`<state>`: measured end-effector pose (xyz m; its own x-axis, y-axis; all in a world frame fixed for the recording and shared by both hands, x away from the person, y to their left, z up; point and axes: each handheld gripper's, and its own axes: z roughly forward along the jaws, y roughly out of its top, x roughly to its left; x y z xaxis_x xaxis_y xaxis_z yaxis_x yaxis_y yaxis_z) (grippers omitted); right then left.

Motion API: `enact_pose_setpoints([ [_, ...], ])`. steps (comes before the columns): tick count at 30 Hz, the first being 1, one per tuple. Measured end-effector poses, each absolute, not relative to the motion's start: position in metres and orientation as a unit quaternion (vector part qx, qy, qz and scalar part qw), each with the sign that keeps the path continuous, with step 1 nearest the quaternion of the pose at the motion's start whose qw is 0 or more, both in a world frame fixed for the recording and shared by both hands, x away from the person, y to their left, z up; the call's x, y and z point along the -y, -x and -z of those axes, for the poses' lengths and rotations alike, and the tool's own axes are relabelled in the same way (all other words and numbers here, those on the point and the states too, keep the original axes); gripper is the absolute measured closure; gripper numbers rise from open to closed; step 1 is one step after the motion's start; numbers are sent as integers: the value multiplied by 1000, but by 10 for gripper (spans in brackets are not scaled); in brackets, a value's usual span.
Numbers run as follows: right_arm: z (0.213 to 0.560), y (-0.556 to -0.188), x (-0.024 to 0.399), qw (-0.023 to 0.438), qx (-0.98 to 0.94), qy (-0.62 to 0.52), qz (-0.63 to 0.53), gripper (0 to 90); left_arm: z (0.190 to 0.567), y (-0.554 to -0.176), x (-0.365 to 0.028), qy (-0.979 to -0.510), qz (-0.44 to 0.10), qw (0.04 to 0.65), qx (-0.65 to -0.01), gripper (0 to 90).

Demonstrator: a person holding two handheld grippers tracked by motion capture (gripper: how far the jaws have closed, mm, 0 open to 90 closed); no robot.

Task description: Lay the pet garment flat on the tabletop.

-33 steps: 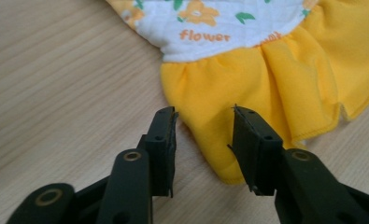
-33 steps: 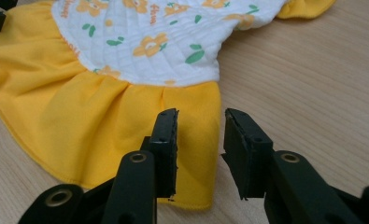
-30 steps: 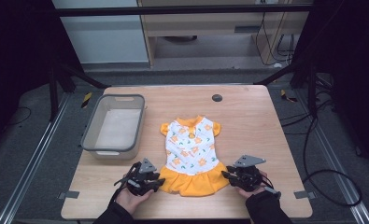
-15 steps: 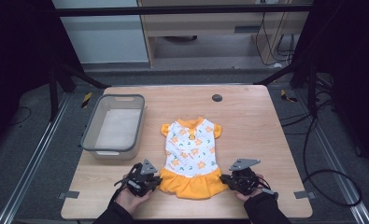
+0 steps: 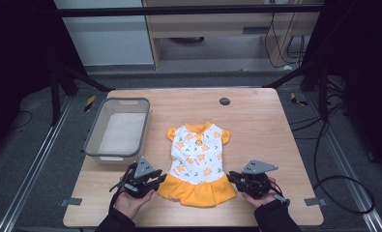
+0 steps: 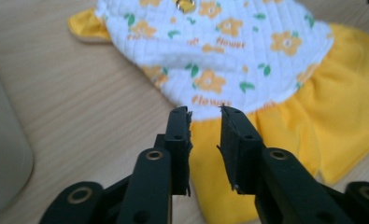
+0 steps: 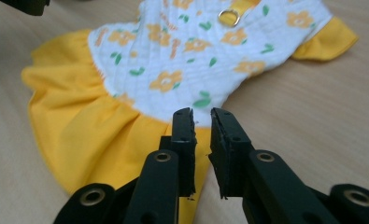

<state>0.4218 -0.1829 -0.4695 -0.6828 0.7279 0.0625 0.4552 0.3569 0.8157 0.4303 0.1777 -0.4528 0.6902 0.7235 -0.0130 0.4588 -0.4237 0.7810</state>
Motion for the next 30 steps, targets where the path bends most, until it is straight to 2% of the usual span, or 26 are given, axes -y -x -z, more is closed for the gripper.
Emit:
enact_pose_setpoints([
  [4, 470, -442, 175, 167, -794, -376, -448, 848, 452, -445, -161, -827, -169, 406, -351, 809],
  [7, 474, -457, 170, 163, -789, -383, -452, 870, 458, -459, -147, -827, -152, 414, -350, 827],
  [14, 486, -486, 156, 156, -783, -396, -454, 895, 483, -474, -137, -850, -140, 371, -346, 831],
  [22, 505, -486, 148, 155, -814, -395, -398, 896, 490, -467, -145, -859, -123, 346, -356, 833],
  [30, 505, -481, 148, 164, -813, -395, -394, 897, 489, -461, -144, -859, -137, 347, -350, 821],
])
